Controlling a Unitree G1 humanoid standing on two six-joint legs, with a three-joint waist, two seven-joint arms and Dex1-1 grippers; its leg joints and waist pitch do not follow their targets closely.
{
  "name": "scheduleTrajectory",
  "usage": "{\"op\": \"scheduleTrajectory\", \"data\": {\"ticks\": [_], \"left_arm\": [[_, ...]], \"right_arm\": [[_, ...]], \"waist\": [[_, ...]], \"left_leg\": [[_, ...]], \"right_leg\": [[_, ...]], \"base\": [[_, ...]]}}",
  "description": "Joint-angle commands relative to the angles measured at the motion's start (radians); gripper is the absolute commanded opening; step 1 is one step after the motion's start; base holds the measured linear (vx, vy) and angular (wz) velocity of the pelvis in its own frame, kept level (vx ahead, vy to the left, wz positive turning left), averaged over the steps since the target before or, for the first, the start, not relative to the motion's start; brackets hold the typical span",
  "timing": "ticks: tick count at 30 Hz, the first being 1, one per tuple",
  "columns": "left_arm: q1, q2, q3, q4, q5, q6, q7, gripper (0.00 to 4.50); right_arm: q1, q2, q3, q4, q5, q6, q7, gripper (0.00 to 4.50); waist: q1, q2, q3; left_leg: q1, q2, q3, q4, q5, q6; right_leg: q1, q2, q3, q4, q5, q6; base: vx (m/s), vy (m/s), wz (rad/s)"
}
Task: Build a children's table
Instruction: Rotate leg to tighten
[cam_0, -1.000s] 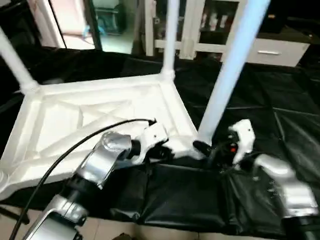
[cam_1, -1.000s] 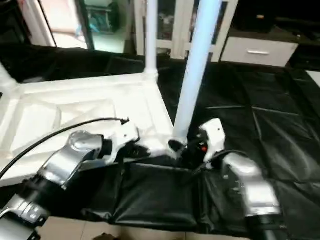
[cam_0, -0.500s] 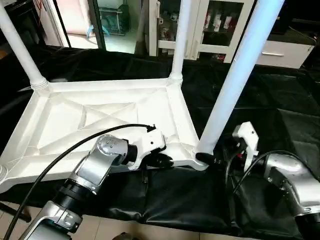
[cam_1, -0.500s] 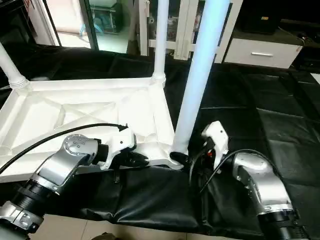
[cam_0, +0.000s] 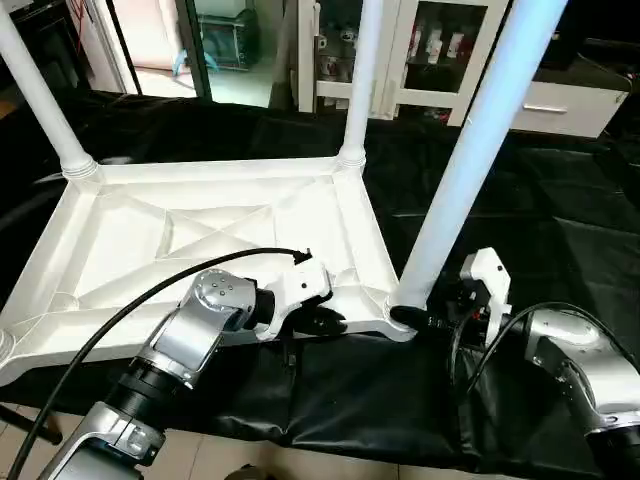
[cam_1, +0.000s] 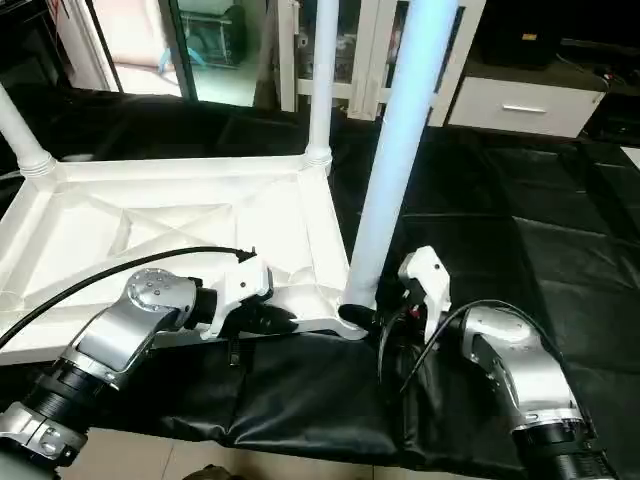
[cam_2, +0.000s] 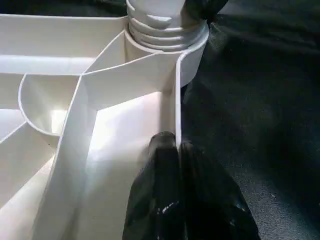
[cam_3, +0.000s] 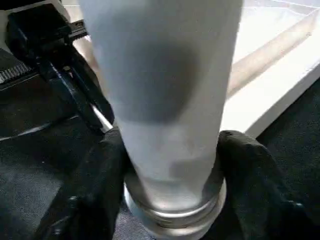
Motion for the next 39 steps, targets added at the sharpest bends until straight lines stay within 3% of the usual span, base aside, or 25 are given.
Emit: {"op": "scheduleTrajectory", "data": {"ticks": [1, 7, 10, 12, 16, 17, 19, 22, 24, 28, 31, 35, 36, 39], "left_arm": [[0.009, -0.015, -0.013, -0.029, -0.049, -0.004, -0.035, 0.0], [0.006, -0.015, -0.012, -0.021, -0.044, 0.0, -0.028, 0.0], [-0.015, -0.035, -0.005, 0.015, -0.023, 0.017, 0.021, 0.0], [-0.054, -0.073, 0.005, 0.079, 0.009, 0.024, 0.102, 0.0], [-0.107, -0.128, 0.025, 0.164, 0.044, 0.033, 0.226, 0.0], [-0.164, -0.2, 0.064, 0.251, 0.065, 0.068, 0.387, 0.0], [-0.209, -0.253, 0.078, 0.318, 0.081, 0.08, 0.493, 0.0], [-0.243, -0.289, 0.089, 0.364, 0.083, 0.065, 0.546, 0.0], [-0.291, -0.333, 0.092, 0.422, 0.083, 0.028, 0.574, 0.0], [-0.305, -0.343, 0.082, 0.44, 0.087, 0.01, 0.566, 0.0], [-0.292, -0.321, 0.058, 0.443, 0.098, -0.02, 0.532, 0.0], [-0.259, -0.282, 0.031, 0.421, 0.098, -0.083, 0.449, 0.0], [-0.24, -0.262, 0.018, 0.405, 0.096, -0.116, 0.403, 0.0], [-0.198, -0.216, -0.003, 0.367, 0.087, -0.171, 0.317, 0.0]], "right_arm": [[0.009, -0.01, -0.002, 0.006, -0.009, -0.009, -0.001, 2.56], [0.004, 0.012, -0.018, 0.03, -0.029, -0.032, -0.06, 2.34], [-0.032, 0.055, -0.048, 0.092, -0.08, -0.03, -0.227, 2.29], [-0.06, 0.108, -0.091, 0.145, -0.099, 0.002, -0.388, 2.21], [-0.075, 0.17, -0.129, 0.171, -0.113, 0.044, -0.549, 2.13], [-0.083, 0.214, -0.144, 0.18, -0.138, 0.079, -0.667, 2.13], [-0.092, 0.272, -0.174, 0.196, -0.151, 0.093, -0.795, 2.11], [-0.098, 0.317, -0.174, 0.203, -0.164, 0.086, -0.867, 2.1], [-0.097, 0.362, -0.109, 0.195, -0.223, 0.058, -0.92, 2.09], [-0.084, 0.382, -0.082, 0.176, -0.231, 0.064, -0.931, 2.07], [-0.074, 0.367, -0.08, 0.159, -0.213, 0.02, -0.88, 2.06], [-0.051, 0.342, -0.094, 0.099, -0.173, -0.046, -0.782, 2.06], [-0.041, 0.33, -0.11, 0.078, -0.155, -0.048, -0.767, 2.61], [-0.026, 0.295, -0.147, 0.046, -0.11, -0.044, -0.721, 2.94]], "waist": [[-0.001, -0.023, -0.066], [-0.002, -0.023, -0.065], [-0.007, -0.02, -0.063], [-0.017, -0.021, -0.062], [-0.028, -0.021, -0.062], [-0.03, -0.022, -0.061], [-0.028, -0.022, -0.063], [-0.024, -0.023, -0.067], [-0.02, -0.024, -0.067], [-0.01, -0.024, -0.063], [-0.01, -0.023, -0.061], [-0.004, -0.026, -0.06], [-0.004, -0.027, -0.06], [-0.005, -0.025, -0.059]], "left_leg": [[0.018, 0.09, -0.04, -0.068, -0.092, 0.098], [0.017, 0.09, -0.04, -0.068, -0.093, 0.097], [0.017, 0.089, -0.041, -0.07, -0.11, 0.082], [0.018, 0.086, -0.044, -0.074, -0.152, 0.047], [0.024, 0.087, -0.046, -0.08, -0.197, 0.005], [0.024, 0.087, -0.045, -0.08, -0.199, 0.004], [0.03, 0.083, -0.042, -0.078, -0.197, -0.006], [0.021, 0.083, -0.044, -0.077, -0.151, 0.011], [0.023, 0.08, -0.041, -0.075, -0.142, 0.024], [0.025, 0.084, -0.044, -0.081, -0.177, 0.021], [0.026, 0.087, -0.048, -0.087, -0.214, 0.007], [0.023, 0.087, -0.046, -0.086, -0.208, 0.021], [0.021, 0.088, -0.047, -0.087, -0.205, 0.026], [0.021, 0.089, -0.047, -0.089, -0.214, 0.031]], "right_leg": [[0.043, -0.088, 0.047, -0.064, -0.12, -0.252], [0.042, -0.088, 0.046, -0.064, -0.121, -0.252], [0.039, -0.086, 0.046, -0.067, -0.152, -0.248], [0.039, -0.086, 0.045, -0.075, -0.221, -0.233], [0.035, -0.084, 0.046, -0.082, -0.251, -0.215], [0.035, -0.084, 0.047, -0.082, -0.24, -0.215], [0.031, -0.083, 0.049, -0.085, -0.227, -0.214], [0.04, -0.087, 0.049, -0.079, -0.161, -0.217], [0.039, -0.087, 0.049, -0.08, -0.147, -0.217], [0.039, -0.089, 0.048, -0.087, -0.215, -0.191], [0.038, -0.089, 0.048, -0.089, -0.242, -0.177], [0.039, -0.092, 0.05, -0.09, -0.232, -0.17], [0.04, -0.093, 0.05, -0.09, -0.232, -0.171], [0.039, -0.094, 0.051, -0.093, -0.264, -0.169]], "base": [[0.0, 0.0, 0.0], [0.0, 0.0, 0.0], [0.0, 0.0, 0.0], [0.0, 0.0, 0.0], [0.0, 0.0, 0.0], [0.0, 0.0, 0.0], [0.0, 0.0, 0.0], [0.0, 0.0, 0.0], [0.0, 0.0, 0.0], [0.0, 0.0, 0.0], [0.0, 0.0, 0.0], [0.0, 0.0, 0.0], [0.0, 0.0, 0.0], [0.0, 0.0, 0.0]]}}
